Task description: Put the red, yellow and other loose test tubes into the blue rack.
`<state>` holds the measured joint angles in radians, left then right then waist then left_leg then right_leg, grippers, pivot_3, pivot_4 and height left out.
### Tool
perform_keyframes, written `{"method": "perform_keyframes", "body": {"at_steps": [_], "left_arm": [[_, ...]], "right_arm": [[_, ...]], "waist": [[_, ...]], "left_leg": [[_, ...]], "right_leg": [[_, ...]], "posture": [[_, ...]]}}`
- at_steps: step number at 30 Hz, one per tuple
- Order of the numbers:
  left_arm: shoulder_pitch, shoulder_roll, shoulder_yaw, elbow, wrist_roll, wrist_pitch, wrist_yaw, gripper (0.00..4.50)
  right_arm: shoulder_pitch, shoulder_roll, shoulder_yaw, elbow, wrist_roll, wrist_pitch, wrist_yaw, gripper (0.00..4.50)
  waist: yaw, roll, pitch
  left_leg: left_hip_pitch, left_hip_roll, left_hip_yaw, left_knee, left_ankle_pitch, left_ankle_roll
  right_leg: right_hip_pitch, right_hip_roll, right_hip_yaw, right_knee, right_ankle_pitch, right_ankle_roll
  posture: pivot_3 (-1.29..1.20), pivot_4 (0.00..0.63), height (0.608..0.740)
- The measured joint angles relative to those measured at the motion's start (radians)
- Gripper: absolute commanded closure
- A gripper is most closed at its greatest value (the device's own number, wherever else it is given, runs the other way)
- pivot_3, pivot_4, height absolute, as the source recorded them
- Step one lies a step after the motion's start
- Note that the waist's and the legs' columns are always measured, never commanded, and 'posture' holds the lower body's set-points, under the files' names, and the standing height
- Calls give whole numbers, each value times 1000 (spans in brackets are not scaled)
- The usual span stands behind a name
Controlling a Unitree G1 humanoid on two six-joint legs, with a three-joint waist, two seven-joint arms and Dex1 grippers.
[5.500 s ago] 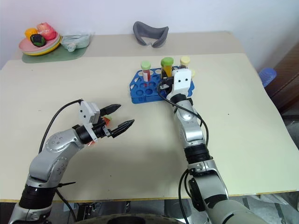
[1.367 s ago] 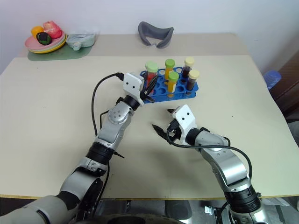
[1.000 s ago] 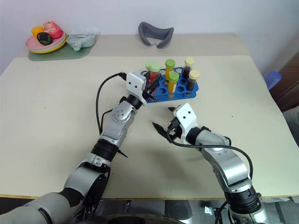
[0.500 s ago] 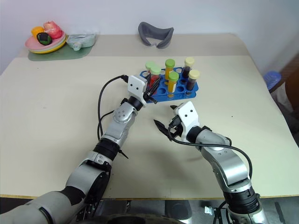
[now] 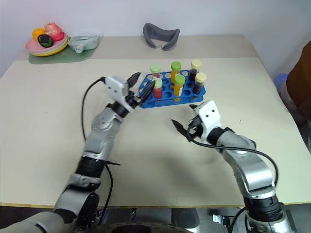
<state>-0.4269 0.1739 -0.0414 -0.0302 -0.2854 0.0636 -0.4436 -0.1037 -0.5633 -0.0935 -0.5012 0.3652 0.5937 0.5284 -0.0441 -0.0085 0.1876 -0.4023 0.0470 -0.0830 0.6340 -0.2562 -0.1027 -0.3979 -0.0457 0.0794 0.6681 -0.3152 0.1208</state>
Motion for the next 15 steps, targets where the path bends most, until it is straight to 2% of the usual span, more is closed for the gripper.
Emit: {"method": "perform_keyframes", "body": {"at_steps": [4,7,12,15], "left_arm": [[153,223,113,-182,-78,162,-70,1246],[287,363,210,-232,-114,237,-128,1246],[436,448,304,-268,-149,276,-190,1246],[507,465,344,-275,-161,284,-210,1246]], "right_arm": [[66,-65,-143,27,46,-4,63,0],[102,-109,-232,82,70,-10,111,0],[109,-134,-269,135,79,-42,161,0],[113,-140,-270,192,69,-57,171,0]], "waist": [[-1,0,0],[0,0,0],[-1,0,0],[1,0,0]], "left_leg": [[4,0,0,-1,-2,3],[11,0,2,-3,-3,5],[11,0,2,-3,-4,6],[11,1,2,-3,-4,6]], "right_leg": [[2,0,0,0,0,0],[10,0,1,-2,0,0],[10,0,1,-3,-1,0],[10,0,1,-3,-1,-1]], "posture": [[0,150,740],[0,150,740],[0,150,740],[0,150,740]]}}
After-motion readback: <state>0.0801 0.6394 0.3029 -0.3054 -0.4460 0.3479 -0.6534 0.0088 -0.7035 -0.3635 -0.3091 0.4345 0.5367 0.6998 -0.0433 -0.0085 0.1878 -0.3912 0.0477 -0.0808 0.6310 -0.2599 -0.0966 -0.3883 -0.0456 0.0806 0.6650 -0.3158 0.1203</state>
